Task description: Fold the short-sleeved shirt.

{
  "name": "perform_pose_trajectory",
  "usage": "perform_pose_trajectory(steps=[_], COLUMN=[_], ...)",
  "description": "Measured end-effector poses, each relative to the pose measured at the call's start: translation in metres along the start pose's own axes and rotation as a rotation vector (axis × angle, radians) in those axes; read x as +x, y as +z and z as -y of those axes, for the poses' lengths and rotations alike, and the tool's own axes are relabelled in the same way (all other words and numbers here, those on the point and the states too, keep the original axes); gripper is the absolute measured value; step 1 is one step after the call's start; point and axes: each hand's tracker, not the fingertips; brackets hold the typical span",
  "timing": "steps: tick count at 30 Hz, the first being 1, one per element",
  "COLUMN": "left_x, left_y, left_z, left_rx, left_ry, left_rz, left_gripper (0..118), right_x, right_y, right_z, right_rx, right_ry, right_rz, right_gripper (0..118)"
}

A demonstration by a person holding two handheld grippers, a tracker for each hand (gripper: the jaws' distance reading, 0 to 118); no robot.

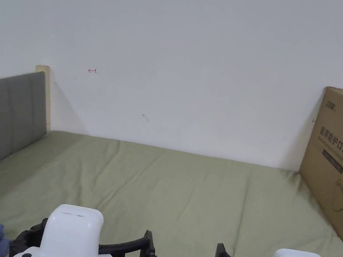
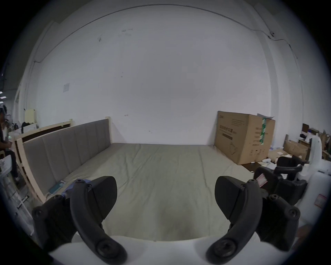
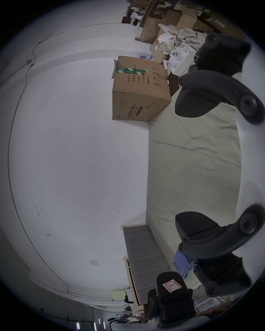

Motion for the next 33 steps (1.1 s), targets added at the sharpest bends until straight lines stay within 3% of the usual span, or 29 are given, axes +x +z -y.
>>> perform_pose_trajectory(steps=[4,9,14,33], left_x=[-0.0002,0.0067,0.0033,0.0072], left_y=[0.0009,0.0012,-0.0024,-0.0062], left_z=[-0.0030,-0.0071,-0.0095,-0.0108], left_rx=[-0.015,-0.029,-0.045,0.009], left_ry=[0.024,-0.048,0.007,-0.063], left_rz=[0.010,-0.037,-0.047,-0.117], left_gripper=[112,112,112,112], right_x=[0.0008,0.0020,0.0062,0.0051], right_y=[-0.0013,-0.0038,-0.0061,-0.0063], right_z=[-0.0009,0.0003,0.0010,0.0011], right_rx=[-0.010,-0.012,-0.027,0.014], right_ry=[-0.005,0.009,-0.022,0.020], right_rz=[-0.007,0.008,-0.005,0.045], right_gripper=[108,108,108,108])
